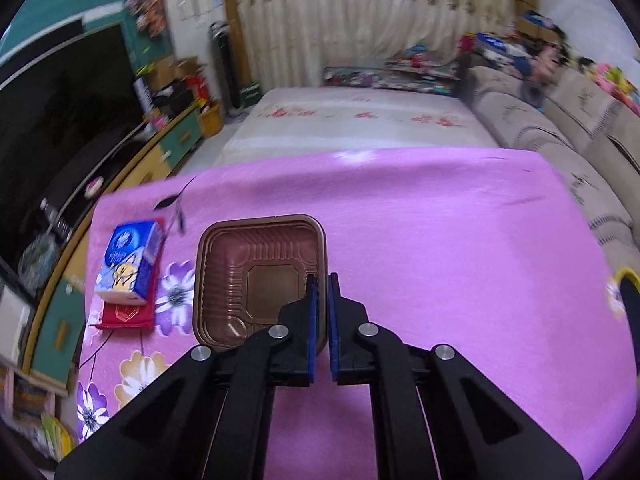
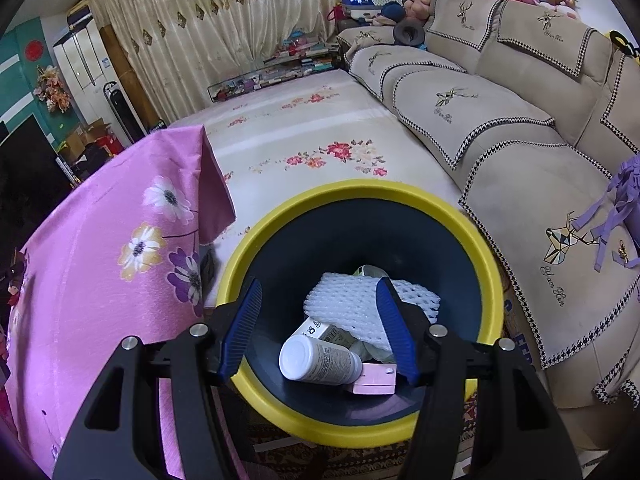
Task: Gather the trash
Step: 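Grasp the brown plastic tray rim with the left gripper, then carry the brown tray over the bin and open the left gripper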
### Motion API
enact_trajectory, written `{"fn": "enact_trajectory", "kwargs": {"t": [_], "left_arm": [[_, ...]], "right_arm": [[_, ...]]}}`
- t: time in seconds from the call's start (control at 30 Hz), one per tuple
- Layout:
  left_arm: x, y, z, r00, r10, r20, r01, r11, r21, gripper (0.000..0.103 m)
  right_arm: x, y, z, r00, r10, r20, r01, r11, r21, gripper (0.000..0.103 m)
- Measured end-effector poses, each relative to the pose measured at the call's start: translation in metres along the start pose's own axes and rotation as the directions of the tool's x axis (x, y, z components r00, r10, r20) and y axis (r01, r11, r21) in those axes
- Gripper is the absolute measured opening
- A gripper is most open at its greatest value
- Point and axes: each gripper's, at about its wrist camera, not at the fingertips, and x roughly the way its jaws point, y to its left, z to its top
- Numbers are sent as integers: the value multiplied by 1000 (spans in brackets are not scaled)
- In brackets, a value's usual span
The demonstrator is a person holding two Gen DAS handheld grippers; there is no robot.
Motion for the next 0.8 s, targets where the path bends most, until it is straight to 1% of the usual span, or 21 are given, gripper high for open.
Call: {"fn": "enact_trajectory", "kwargs": {"t": [0.13, 0.23, 0.27, 0.3, 0.33, 0.43, 0.5, 0.53, 0.57, 0.6, 0.63, 0.7, 0.73, 0.77, 0.8], "left_arm": [[-30, -50, 4, 996, -86, 27, 84, 993, 79, 5], [-53, -98, 4, 983, -179, 36, 172, 973, 152, 5], [-62, -123, 4, 974, -225, 35, 215, 959, 187, 5], [-67, -137, 3, 968, -249, 33, 237, 949, 207, 5], [-75, -163, 1, 956, -292, 23, 278, 929, 244, 5], [-87, -222, -4, 926, -378, -13, 363, 877, 315, 5], [-93, -271, -9, 899, -435, -54, 423, 828, 368, 5], [-96, -288, -13, 890, -451, -70, 442, 812, 382, 5], [-98, -315, -17, 871, -480, -103, 477, 780, 404, 5], [-100, -336, -22, 861, -494, -124, 496, 759, 422, 5], [-101, -351, -27, 854, -502, -138, 507, 743, 436, 5], [-100, -394, -36, 836, -517, -183, 536, 700, 471, 5], [-97, -405, -40, 832, -519, -197, 544, 690, 477, 5], [-93, -426, -46, 824, -520, -225, 557, 673, 486, 5], [-90, -441, -50, 819, -517, -249, 567, 663, 489, 5]], "right_arm": [[-19, -6, -1, 999, 6, 33, -6, 1000, 1, 57], [-34, -15, -4, 998, 3, 55, -3, 1000, 2, 57], [-39, -18, -6, 998, -1, 62, 1, 1000, 3, 57], [-44, -22, -7, 998, -5, 70, 5, 1000, 4, 57], [-49, -25, -9, 997, -9, 75, 8, 1000, 5, 57], [-64, -40, -16, 996, -21, 88, 19, 1000, 14, 57], [-73, -50, -21, 995, -31, 100, 28, 999, 26, 57], [-78, -56, -24, 994, -37, 106, 34, 999, 33, 57], [-81, -61, -26, 993, -42, 110, 38, 999, 39, 57], [-85, -67, -29, 992, -49, 114, 44, 998, 47, 57], [-88, -72, -31, 992, -54, 116, 48, 997, 53, 57], [-95, -84, -35, 991, -61, 119, 54, 996, 65, 57], [-97, -88, -36, 990, -66, 121, 57, 996, 71, 57], [-98, -92, -38, 990, -70, 123, 61, 995, 75, 57], [-101, -97, -40, 989, -75, 125, 65, 994, 82, 57]]}}
